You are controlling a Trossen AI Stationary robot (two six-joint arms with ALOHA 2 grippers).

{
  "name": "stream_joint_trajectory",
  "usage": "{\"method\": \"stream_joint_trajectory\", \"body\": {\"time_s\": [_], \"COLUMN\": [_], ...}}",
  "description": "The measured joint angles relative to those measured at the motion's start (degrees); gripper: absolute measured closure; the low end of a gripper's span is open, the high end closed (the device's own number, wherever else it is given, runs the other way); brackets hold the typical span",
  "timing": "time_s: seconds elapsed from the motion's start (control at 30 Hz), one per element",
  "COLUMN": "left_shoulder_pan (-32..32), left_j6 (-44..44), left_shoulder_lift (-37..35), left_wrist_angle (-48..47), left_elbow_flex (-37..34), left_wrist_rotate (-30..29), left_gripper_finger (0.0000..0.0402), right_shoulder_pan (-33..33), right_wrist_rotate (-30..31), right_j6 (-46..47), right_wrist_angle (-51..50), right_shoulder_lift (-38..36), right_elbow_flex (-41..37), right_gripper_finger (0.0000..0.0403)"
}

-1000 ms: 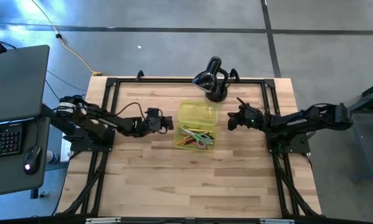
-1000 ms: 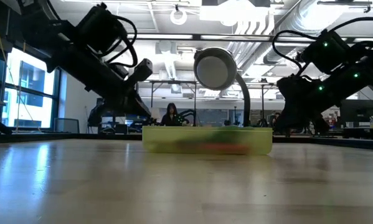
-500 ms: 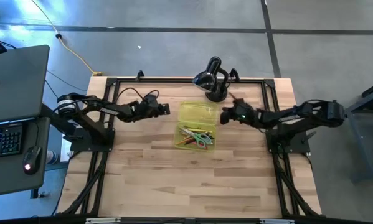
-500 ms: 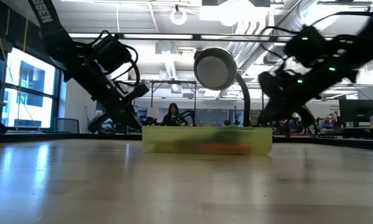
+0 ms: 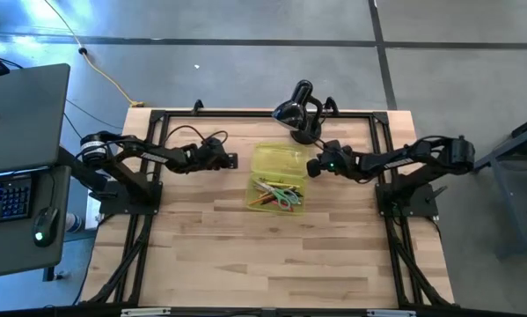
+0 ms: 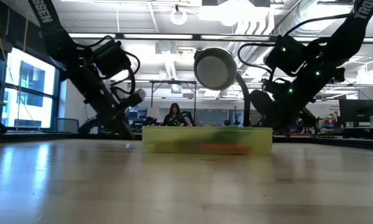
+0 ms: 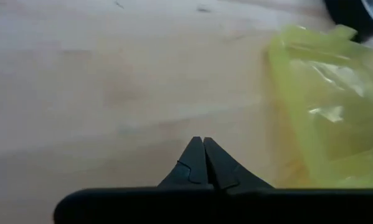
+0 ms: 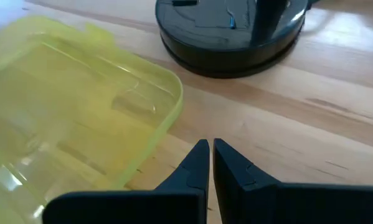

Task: Pick & place school supplies into a supply box
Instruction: Close the yellow school supply box

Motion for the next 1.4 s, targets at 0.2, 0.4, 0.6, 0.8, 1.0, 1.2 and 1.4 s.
{"method": "stream_joint_trajectory", "body": {"time_s": [0.2,0.4,0.6,0.8,1.0,1.2,1.4], "left_shoulder_pan": [-0.11,-0.09,0.38,3.87,7.58,10.89,11.7], "left_j6": [-1.52,-1.35,0.36,3.43,9.88,11.55,12.94], "left_shoulder_lift": [0.0,0.0,0.0,0.0,0.0,0.0,0.0], "left_wrist_angle": [2.64,2.63,5.83,0.44,-7.19,-15.68,-15.76], "left_elbow_flex": [0.0,0.0,0.0,3.51,8.07,9.29,9.29], "left_wrist_rotate": [1.06,2.85,2.49,7.66,5.32,2.43,0.9], "left_gripper_finger": [0.0368,0.0388,0.0377,0.0373,0.039,0.0367,0.0392], "right_shoulder_pan": [0.0,0.0,-0.07,0.18,0.39,0.36,0.39], "right_wrist_rotate": [-0.21,0.25,-0.47,-0.27,4.41,2.99,3.69], "right_j6": [-0.05,0.23,2.26,6.65,11.03,13.01,15.7], "right_wrist_angle": [0.51,0.75,0.5,-0.6,-1.15,-2.09,-1.39], "right_shoulder_lift": [-0.09,-0.09,-0.09,-0.09,-0.07,0.19,2.58], "right_elbow_flex": [-0.24,-0.24,-0.24,-0.24,-0.24,-0.26,-0.26], "right_gripper_finger": [0.0402,0.0403,0.0403,0.0403,0.0403,0.0403,0.0403]}}
